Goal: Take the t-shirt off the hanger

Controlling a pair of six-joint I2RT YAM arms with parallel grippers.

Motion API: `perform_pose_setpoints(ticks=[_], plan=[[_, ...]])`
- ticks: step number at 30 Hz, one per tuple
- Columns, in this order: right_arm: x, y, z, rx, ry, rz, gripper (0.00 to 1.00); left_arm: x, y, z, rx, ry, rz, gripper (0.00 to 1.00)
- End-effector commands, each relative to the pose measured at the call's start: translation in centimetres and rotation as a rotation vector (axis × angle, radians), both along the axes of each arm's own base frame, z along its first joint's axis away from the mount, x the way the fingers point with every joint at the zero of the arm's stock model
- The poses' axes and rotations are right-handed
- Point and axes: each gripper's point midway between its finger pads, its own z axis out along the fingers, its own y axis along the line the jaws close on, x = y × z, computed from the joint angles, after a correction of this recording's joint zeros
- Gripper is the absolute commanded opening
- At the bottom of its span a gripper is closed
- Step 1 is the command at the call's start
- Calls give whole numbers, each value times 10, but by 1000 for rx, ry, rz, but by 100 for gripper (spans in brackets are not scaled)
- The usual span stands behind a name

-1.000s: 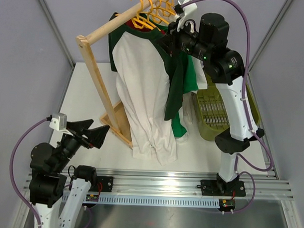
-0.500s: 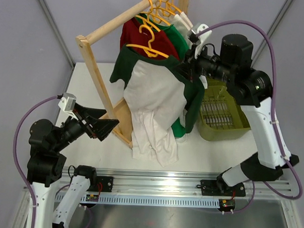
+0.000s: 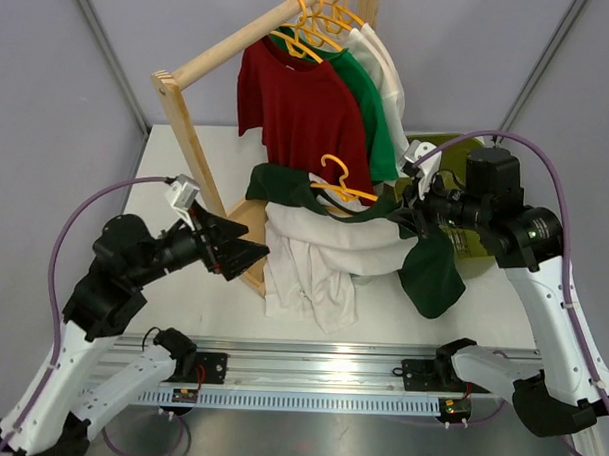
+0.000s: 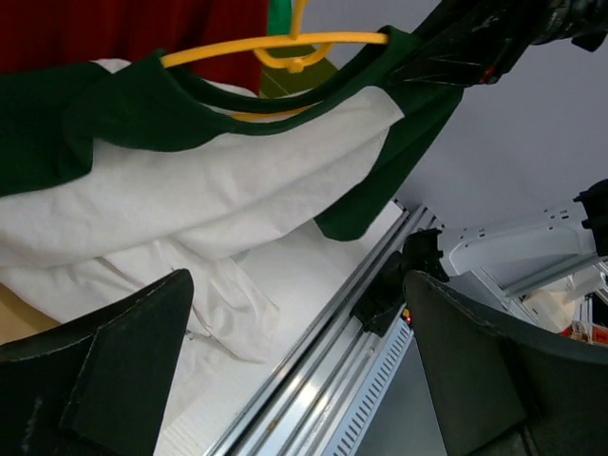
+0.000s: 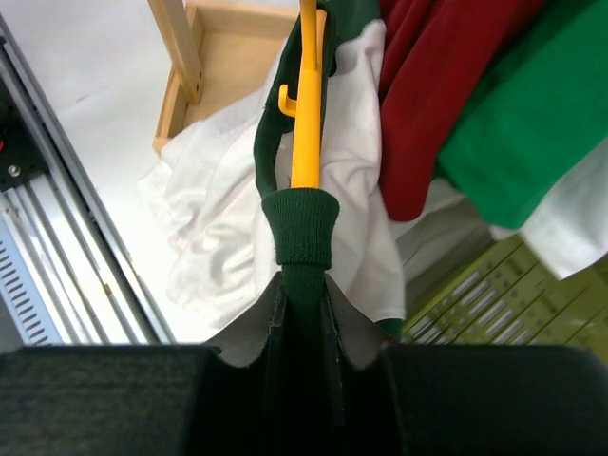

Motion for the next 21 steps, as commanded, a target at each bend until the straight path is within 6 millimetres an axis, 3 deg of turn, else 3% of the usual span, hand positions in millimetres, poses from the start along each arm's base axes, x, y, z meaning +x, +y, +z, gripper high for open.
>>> perform_pose_setpoints(ticks=[1, 2, 3, 5, 6, 15, 21], plan=[[-4, 1, -7, 37, -9, 41, 0, 31, -17, 4, -18, 21, 128, 96], [-7, 0, -8, 47, -4, 41, 0, 23, -35, 1, -13, 36, 88, 97], [-6, 0, -10, 51, -1, 39, 0, 39, -45, -9, 15, 60, 151, 96], [-9, -2, -15, 62, 14, 36, 0, 46, -65, -13, -14, 104, 180, 96], [-10, -3, -15, 64, 17, 35, 0, 58, -72, -27, -20, 160, 229, 96], [-20, -7, 3, 98, -6, 27, 0, 113, -99, -50, -153, 269, 421, 92], [-23, -7, 4, 117, 1, 28, 0, 132, -112, -58, -145, 296, 470, 79]])
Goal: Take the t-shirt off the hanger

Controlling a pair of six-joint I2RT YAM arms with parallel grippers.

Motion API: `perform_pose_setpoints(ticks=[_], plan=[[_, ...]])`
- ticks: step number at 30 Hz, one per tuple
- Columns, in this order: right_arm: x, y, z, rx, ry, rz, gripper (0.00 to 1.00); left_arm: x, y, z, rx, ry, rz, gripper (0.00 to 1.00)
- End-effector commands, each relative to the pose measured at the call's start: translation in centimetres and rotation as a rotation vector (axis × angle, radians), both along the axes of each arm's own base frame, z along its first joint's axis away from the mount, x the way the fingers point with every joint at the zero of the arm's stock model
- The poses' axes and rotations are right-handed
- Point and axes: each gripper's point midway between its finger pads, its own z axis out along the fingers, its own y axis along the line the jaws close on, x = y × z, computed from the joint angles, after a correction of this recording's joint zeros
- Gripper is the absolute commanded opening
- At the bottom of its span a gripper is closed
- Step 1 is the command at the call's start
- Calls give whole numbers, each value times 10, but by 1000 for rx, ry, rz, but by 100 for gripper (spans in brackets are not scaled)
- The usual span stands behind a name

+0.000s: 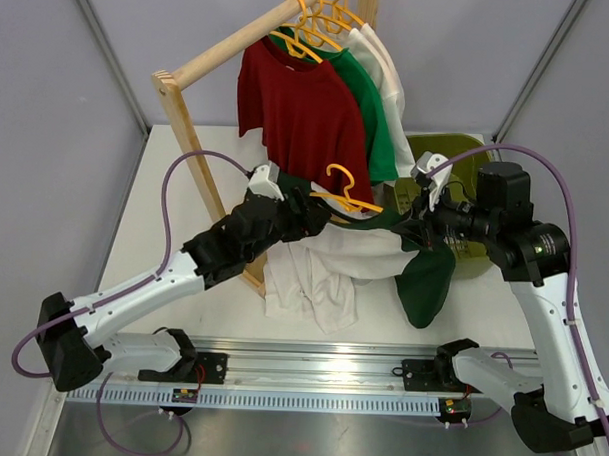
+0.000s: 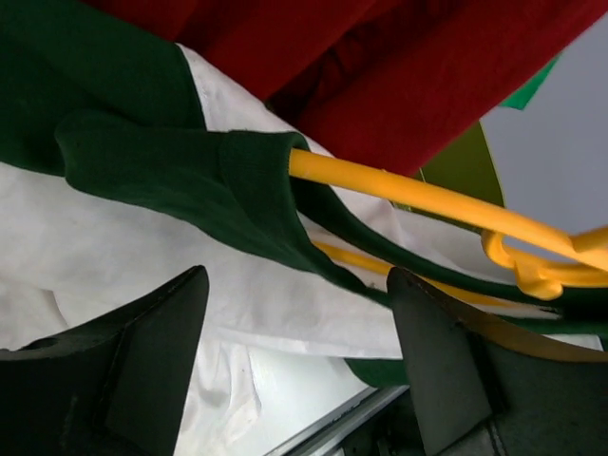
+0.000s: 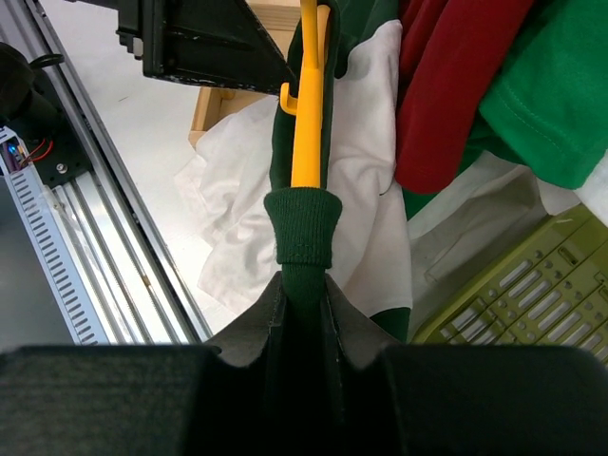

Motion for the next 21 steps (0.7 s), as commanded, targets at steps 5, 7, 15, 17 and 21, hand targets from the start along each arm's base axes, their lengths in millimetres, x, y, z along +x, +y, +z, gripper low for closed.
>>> perform_pose_setpoints(ticks=[5, 7, 15, 17, 21], plan=[[-4, 2, 26, 68, -71, 20, 0, 32, 7, 30, -102, -63, 148, 54], [-5, 3, 25, 69, -71, 27, 0, 37, 13, 26, -101, -59, 165, 42], [-16, 1, 19, 42, -92, 94, 0, 51, 35, 12, -68, -68, 235, 0], [-19, -3, 15, 14, -99, 94, 0, 52, 40, 11, -34, -81, 250, 0], [-12, -27, 4, -146, -185, 47, 0, 54, 65, 0, 71, -81, 335, 0]])
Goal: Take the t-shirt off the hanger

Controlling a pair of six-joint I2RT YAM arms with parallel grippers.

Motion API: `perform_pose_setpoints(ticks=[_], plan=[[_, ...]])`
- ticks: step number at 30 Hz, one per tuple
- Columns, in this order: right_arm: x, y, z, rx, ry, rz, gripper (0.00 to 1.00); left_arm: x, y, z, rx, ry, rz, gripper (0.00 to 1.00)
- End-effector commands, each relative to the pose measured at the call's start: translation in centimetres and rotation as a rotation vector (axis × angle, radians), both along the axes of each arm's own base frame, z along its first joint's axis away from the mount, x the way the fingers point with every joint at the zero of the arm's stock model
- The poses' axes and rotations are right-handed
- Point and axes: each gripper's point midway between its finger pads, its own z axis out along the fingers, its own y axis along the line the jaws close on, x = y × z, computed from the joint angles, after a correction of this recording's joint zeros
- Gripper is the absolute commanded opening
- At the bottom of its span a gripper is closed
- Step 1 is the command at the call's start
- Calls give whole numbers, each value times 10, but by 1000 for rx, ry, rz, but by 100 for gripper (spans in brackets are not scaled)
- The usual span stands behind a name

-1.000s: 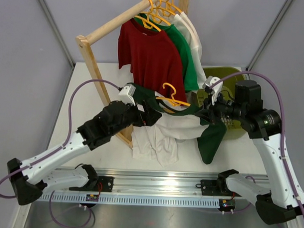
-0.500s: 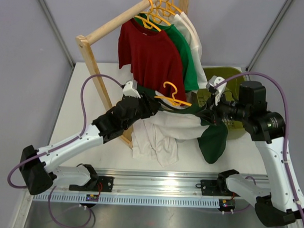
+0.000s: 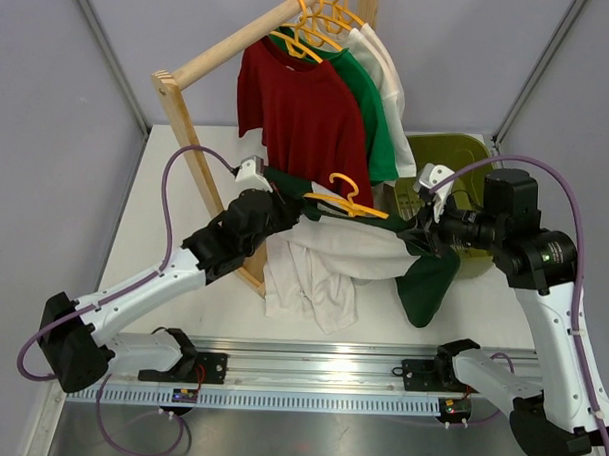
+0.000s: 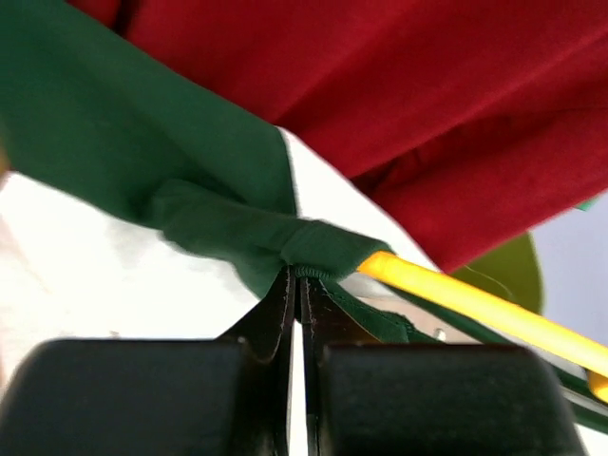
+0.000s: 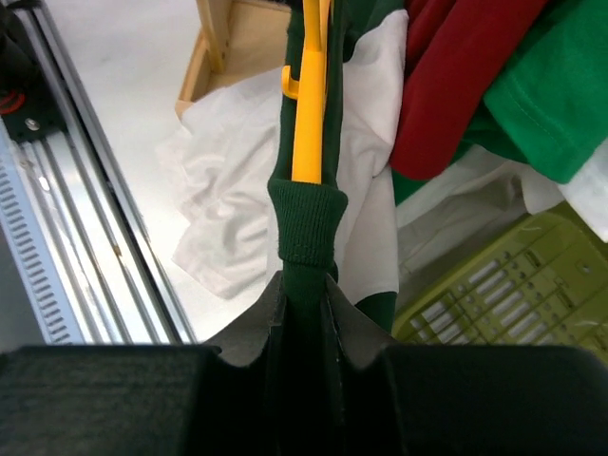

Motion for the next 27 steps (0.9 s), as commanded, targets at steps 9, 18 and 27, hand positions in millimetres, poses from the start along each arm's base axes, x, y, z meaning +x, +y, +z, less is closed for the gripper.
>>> perform_pose_setpoints(ticks=[9, 18, 27], plan=[[-51, -12, 23, -73, -185, 173, 0, 5, 87, -29, 241, -27, 299, 0], [-91, -11, 69, -41, -277, 255, 0, 12, 112, -48, 331, 11, 354, 0], [-108, -6, 89, 5, -313, 314, 0, 12, 108, -71, 371, 68, 290, 0]])
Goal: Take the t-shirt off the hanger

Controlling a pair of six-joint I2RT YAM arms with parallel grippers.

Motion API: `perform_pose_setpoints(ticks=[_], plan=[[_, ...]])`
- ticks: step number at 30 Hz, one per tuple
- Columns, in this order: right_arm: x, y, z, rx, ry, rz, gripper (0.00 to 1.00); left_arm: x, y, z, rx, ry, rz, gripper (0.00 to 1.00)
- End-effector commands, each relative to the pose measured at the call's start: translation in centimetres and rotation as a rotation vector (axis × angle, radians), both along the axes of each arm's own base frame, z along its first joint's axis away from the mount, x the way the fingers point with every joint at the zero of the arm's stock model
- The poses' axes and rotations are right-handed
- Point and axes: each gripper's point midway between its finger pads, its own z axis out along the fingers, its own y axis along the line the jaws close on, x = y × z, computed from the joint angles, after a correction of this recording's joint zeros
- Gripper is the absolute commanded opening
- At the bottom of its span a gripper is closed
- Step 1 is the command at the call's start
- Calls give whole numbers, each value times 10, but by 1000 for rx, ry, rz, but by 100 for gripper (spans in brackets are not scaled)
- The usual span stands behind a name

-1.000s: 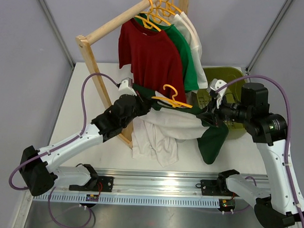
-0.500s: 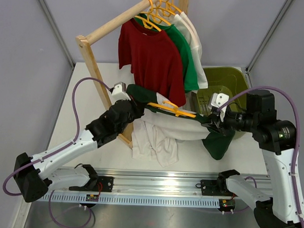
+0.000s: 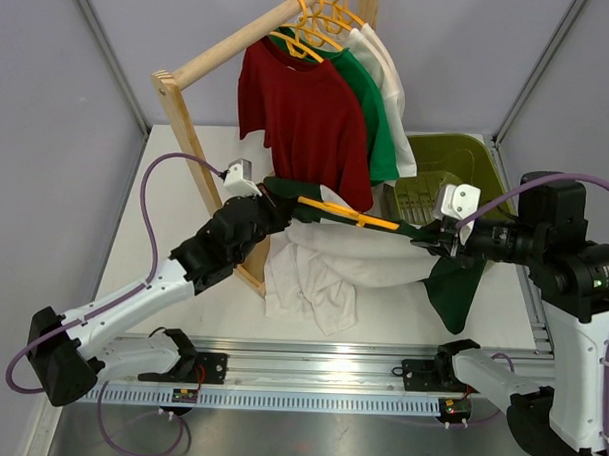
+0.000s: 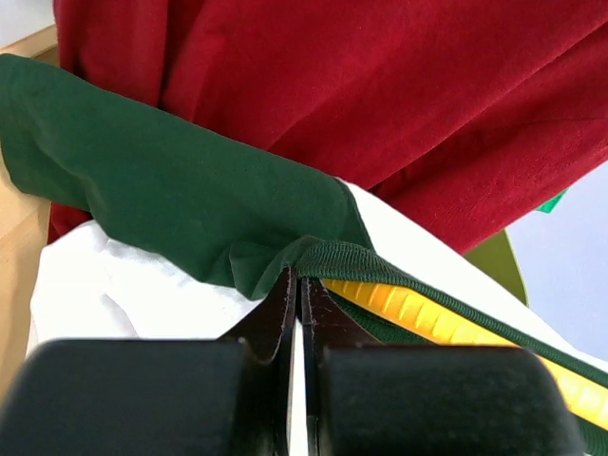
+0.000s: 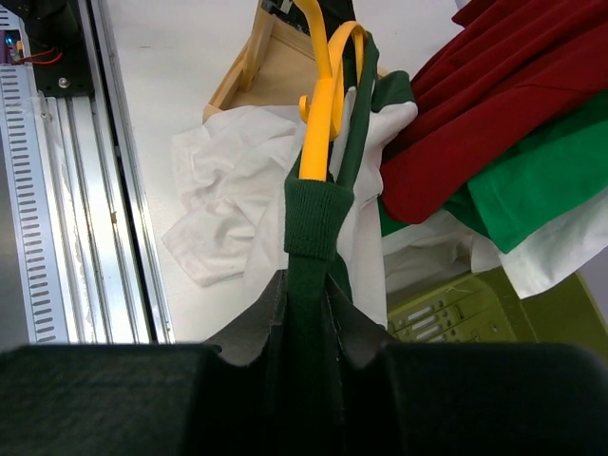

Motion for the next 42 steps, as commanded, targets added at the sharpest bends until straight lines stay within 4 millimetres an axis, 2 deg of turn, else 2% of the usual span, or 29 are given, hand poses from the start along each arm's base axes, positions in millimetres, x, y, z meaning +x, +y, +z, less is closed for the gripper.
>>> perform_pose_setpoints(ticks=[1, 5, 11, 15, 19, 25, 30, 32, 33, 35, 38, 41, 42], plan=[[-63, 4, 29, 71, -39, 137, 0, 18, 87, -87, 378, 160, 266, 0], [-79, 4, 45, 80, -94, 180, 0, 20, 96, -98, 368, 197, 273, 0], [-77, 1, 54, 88, -114, 144, 0, 18, 107, -102, 380, 214, 275, 0], [-73, 1, 62, 95, -128, 124, 0, 14, 106, -115, 395, 240, 247, 0], [-85, 3, 75, 111, -166, 163, 0, 10, 108, -130, 403, 284, 228, 0], [-101, 11, 85, 153, -155, 257, 0, 13, 115, -137, 416, 309, 219, 0], [-95, 13, 85, 161, -144, 262, 0, 15, 114, -137, 428, 312, 202, 0], [-84, 13, 80, 155, -115, 219, 0, 14, 111, -134, 407, 299, 186, 0], [-71, 14, 75, 153, -98, 204, 0, 13, 107, -131, 392, 282, 167, 0], [-60, 15, 66, 153, -57, 173, 0, 12, 95, -120, 338, 236, 112, 0], [-41, 17, 49, 145, -4, 132, 0, 5, 80, -92, 256, 142, 19, 0], [-27, 17, 38, 139, 28, 100, 0, -8, 65, -59, 198, 44, -93, 13], [-21, 18, 33, 138, 38, 95, 0, -11, 62, -51, 202, 15, -123, 25]])
